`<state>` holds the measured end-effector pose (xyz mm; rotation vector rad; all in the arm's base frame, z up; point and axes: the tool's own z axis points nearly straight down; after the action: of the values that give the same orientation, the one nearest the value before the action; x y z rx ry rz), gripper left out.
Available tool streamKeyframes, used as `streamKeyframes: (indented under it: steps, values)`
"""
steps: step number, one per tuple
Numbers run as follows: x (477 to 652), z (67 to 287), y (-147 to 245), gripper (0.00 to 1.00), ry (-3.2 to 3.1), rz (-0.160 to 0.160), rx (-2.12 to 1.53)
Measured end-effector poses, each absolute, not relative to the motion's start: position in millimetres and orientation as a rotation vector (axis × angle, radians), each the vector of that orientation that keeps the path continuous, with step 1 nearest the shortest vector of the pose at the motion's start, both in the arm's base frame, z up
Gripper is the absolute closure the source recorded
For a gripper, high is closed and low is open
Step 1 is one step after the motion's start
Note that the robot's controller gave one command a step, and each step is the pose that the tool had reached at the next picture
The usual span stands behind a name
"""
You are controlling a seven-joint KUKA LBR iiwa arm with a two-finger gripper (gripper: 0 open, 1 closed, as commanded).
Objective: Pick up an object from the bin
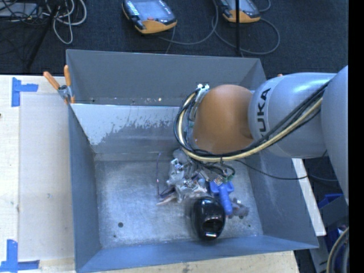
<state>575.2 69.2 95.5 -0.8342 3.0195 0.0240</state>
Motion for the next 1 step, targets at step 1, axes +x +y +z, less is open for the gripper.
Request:
streamKeyframes:
  steps: [1]
  values:
    - [574.6, 95.4, 69.0, 1.00, 3.016, 0.023, -0.833]
